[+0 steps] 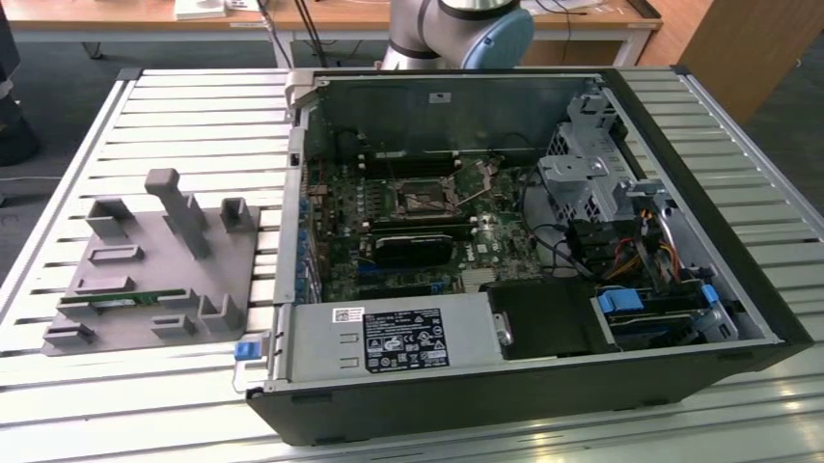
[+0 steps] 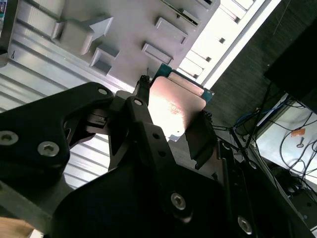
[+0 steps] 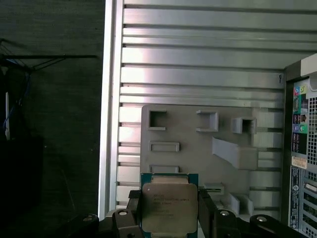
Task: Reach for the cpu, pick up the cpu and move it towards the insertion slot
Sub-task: 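Pick up the cpu and move it towards the insertion slot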
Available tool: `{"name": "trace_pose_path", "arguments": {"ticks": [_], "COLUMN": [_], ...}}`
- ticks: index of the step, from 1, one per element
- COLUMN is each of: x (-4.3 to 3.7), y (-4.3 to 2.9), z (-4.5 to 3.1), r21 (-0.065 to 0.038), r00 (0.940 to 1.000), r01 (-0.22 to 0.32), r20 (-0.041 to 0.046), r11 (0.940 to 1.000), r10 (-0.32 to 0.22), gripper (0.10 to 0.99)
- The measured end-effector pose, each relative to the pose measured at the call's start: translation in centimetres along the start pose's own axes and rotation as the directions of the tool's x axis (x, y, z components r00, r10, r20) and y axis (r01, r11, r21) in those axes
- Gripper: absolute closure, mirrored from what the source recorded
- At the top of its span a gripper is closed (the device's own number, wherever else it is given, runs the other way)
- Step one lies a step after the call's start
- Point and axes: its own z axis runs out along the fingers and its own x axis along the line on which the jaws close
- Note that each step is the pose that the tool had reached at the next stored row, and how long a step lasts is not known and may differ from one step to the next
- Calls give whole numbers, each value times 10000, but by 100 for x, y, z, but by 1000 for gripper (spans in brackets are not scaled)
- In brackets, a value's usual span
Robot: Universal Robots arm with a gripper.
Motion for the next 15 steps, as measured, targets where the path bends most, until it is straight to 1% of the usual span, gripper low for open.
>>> {"name": "trace_pose_path", "arguments": {"ticks": [15], "x": [-220], "y": [-4], "z": [-3], "r21": [1], "r00": [10000], "r01": [0], "r20": [-1], "r11": [10000], "r10": [0], "gripper": [545]}}
